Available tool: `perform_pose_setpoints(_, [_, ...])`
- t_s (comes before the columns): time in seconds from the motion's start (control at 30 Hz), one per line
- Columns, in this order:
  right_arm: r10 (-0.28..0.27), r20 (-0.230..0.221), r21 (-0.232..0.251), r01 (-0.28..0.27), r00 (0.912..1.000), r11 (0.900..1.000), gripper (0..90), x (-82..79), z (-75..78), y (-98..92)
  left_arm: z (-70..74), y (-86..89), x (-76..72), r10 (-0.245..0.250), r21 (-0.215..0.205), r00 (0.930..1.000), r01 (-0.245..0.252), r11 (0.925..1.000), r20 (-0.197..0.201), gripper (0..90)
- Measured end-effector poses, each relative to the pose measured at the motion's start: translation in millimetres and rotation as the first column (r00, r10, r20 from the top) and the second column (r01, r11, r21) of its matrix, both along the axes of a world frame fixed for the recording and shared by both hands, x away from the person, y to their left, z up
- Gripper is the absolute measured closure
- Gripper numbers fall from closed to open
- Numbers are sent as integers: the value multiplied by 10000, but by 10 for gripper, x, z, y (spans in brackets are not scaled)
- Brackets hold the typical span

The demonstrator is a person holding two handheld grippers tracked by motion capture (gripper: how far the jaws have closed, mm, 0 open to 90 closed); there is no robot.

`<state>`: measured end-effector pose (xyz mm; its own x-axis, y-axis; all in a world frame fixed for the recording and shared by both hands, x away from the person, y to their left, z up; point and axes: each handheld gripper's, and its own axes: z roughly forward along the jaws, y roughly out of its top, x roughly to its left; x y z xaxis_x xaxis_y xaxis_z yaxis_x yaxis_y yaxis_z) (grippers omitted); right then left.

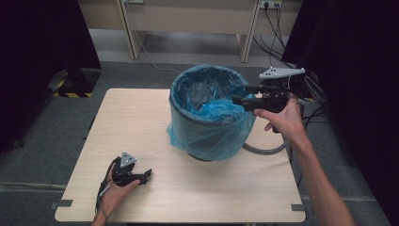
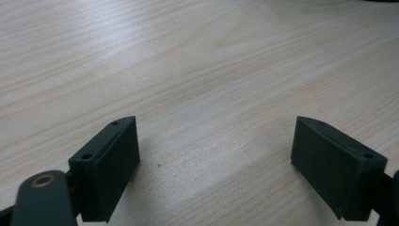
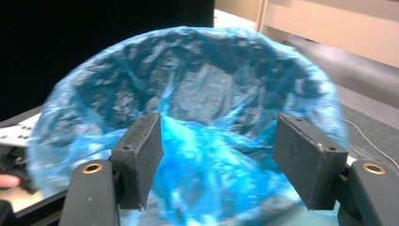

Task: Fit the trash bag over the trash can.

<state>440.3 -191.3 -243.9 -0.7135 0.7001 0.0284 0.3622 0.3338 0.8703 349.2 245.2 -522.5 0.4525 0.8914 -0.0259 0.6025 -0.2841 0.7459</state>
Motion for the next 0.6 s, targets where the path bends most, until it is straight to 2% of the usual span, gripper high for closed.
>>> perform_pose_setpoints(0.23, [555,56,-527,-551,9984,9971,339,-80,-109,189,1,3,-1,5,-24,10000,-5,10000,-16,150])
perform_pose_setpoints(0.4, [720,-374,-1014,-755,9967,9920,347,-15,-232,274,2,6,0,4,-46,10000,-4,10000,-24,150])
perform_pose_setpoints(0.5, [591,-654,-1367,-676,9961,9883,356,53,-307,275,2,6,0,6,-44,10000,-7,10000,-24,150])
perform_pose_setpoints(0.6, [497,-709,-1379,-592,9962,9887,379,132,-339,240,1,7,1,-1,-51,10000,0,10000,-24,150])
